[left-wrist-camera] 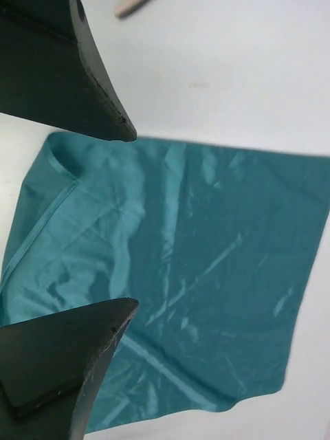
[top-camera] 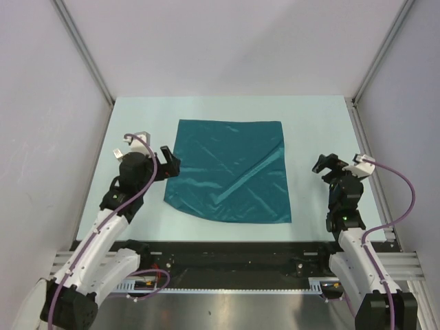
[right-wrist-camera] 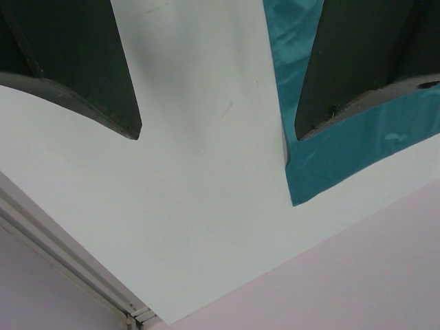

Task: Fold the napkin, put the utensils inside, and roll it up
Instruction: Fold the napkin

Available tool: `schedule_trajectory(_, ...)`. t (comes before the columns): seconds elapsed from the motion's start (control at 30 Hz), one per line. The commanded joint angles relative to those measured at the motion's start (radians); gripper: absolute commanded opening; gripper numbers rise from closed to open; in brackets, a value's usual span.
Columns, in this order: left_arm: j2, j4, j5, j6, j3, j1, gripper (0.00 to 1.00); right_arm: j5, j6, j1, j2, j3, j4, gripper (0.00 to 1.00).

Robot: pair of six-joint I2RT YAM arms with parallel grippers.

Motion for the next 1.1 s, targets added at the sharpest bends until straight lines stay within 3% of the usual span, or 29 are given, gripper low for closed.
schedule_trajectory(0.0, 0.07, 0.121, -0.019, -0.073, -0.031, -0.069, 1.0, 0.014, 0.015, 0.0, 0.026, 0.026, 0.003, 1.0)
schedule_trajectory(0.27, 0.364, 0.214, -0.067, -0.118, -0.033, -0.127, 1.0, 0.008, 0.016, 0.0, 0.066, 0.052, -0.031, 1.0)
schedule_trajectory(0.43, 0.429, 0.3, -0.019, -0.185, -0.117, -0.127, 1.0, 0.013, 0.018, 0.0, 0.059, 0.054, -0.037, 1.0)
schedule_trajectory(0.57, 0.408, 0.333, 0.028, -0.244, -0.212, -0.127, 1.0, 0.019, 0.018, 0.0, 0.069, 0.057, -0.04, 1.0)
schedule_trajectory(0.8, 0.288, 0.25, 0.015, -0.284, -0.315, -0.127, 1.0, 0.025, 0.025, 0.0, 0.073, 0.063, -0.051, 1.0)
schedule_trajectory(1.07, -0.026, 0.056, -0.014, -0.377, -0.413, -0.127, 1.0, 0.036, 0.033, 0.0, 0.082, 0.068, -0.062, 1.0)
